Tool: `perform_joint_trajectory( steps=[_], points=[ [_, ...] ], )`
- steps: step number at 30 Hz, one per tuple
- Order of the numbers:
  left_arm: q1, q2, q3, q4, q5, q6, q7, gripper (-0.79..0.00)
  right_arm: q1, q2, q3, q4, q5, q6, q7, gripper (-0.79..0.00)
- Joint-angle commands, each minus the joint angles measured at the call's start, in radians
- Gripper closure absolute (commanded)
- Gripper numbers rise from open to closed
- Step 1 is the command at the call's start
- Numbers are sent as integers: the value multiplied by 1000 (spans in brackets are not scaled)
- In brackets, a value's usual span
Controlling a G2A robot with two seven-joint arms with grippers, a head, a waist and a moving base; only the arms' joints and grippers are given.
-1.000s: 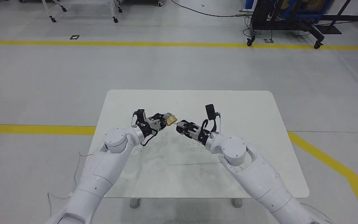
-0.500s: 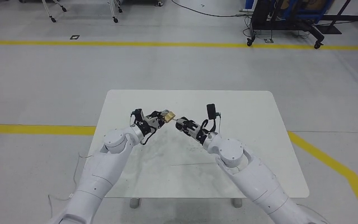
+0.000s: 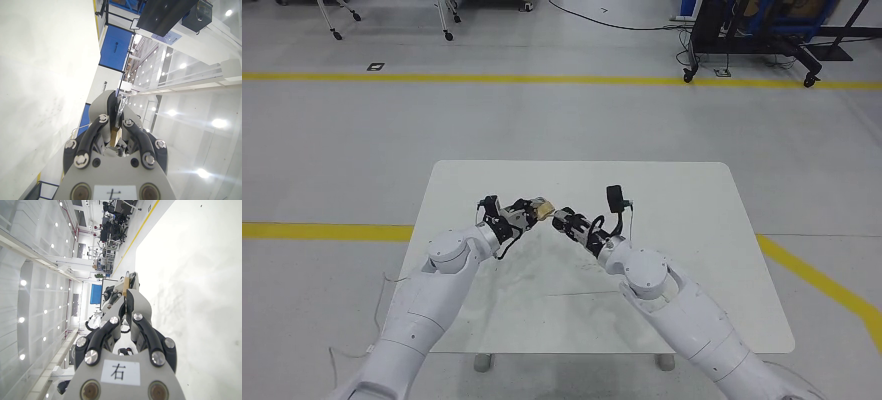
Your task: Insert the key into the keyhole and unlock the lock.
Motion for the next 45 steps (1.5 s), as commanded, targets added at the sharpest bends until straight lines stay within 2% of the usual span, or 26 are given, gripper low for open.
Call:
perform_joint_trajectory(
  steps=[1, 9, 16, 25, 28, 38, 41, 45],
  points=[
    [0, -1, 0, 0, 2, 1, 2, 0, -3, -3, -5, -5, -5, -4, 7, 0],
    [2, -3, -5, 1, 4, 2, 4, 0, -10, -9, -5, -5, -21, -16, 26, 0],
    [2, -3, -25, 3, -14, 5, 10, 0, -42, 0, 70, -25, -51, -97, -4, 0],
    [9, -3, -37, -7, -32, -2, 21, 0, -42, 0, 70, -25, -51, -97, -4, 0],
    [26, -3, -49, -33, -45, -26, 32, 0, -57, -1, 55, -56, -182, -120, -101, 0],
    [57, -3, -59, -81, -1, -126, 43, 0, -74, -35, -48, -74, -381, -97, -306, 0],
    [62, -3, -64, -89, 1, -137, 50, 0, -80, -46, -63, -72, -415, -90, -377, 0],
    [66, -4, -66, -93, 4, -139, 54, 0, -77, -60, -77, -57, -422, -84, -411, 0]
  ],
)
